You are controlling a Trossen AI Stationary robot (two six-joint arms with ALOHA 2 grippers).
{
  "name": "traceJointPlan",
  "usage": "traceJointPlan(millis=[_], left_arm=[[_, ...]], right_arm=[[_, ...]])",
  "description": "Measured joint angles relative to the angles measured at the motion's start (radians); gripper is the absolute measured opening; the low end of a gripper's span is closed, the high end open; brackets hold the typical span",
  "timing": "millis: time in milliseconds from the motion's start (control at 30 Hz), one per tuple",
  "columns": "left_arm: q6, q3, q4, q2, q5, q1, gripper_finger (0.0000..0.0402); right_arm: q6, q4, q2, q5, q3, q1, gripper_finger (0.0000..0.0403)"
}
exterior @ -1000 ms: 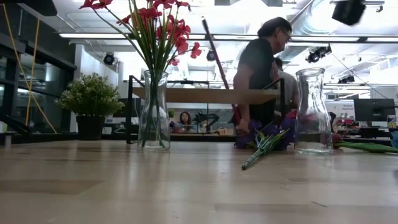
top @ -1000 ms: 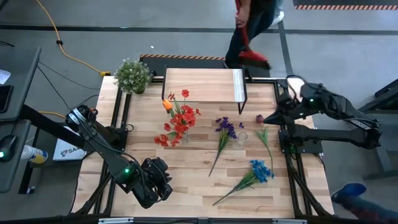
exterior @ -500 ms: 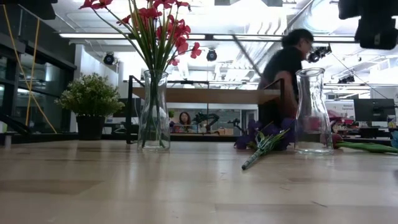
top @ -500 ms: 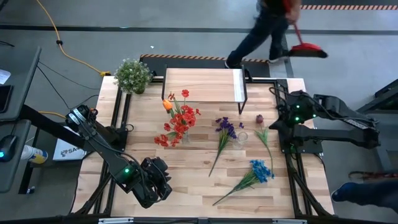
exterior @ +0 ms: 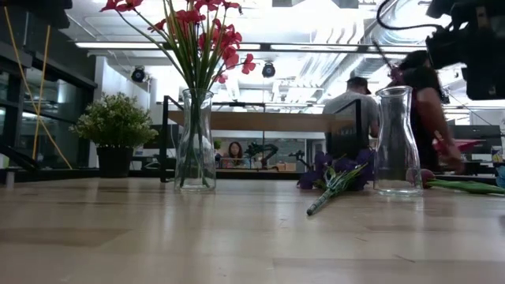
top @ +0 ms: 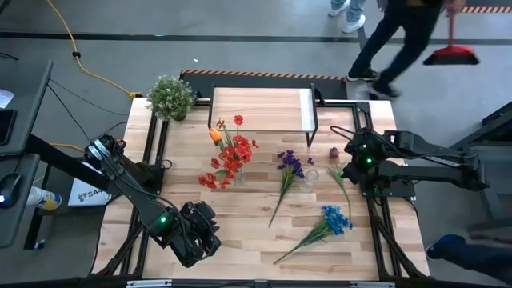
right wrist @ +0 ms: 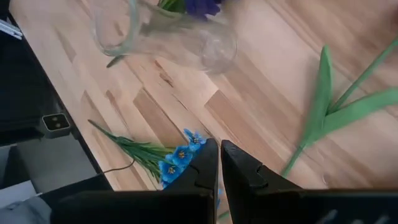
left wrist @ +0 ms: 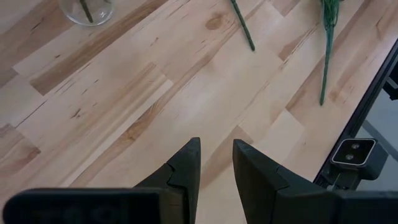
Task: Pick and place flowers into a vace then onto a shelf
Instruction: Put the red tulip into the right transparent vase
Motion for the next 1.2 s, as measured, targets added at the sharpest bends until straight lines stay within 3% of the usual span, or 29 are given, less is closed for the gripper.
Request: traceJointPlan(millis=[267, 633, 967, 1200], left_arm=[[0.000, 0.000, -0.001, 0.000, -0.006, 0.000, 0.0129], [0.000, 0.000, -0.023, 0.000, -0.009, 0.000, 0.0129], [0.000, 0.000, -0.025, 0.000, -0.008, 0.000, 0.0129], [0.000, 0.000, -0.025, 0.000, 0.000, 0.000, 0.0129]], right_arm=[[0.003, 0.027, 0.000, 0.013, -0.054, 0.000, 0.0012], [0.132, 0.025, 0.000, 0.194, -0.054, 0.000, 0.0012], [0.021, 0.025, 0.000, 0.249, -0.054, 0.000, 0.0012], [0.054, 0.014, 0.000, 0.349, -0.054, 0.000, 0.0013]])
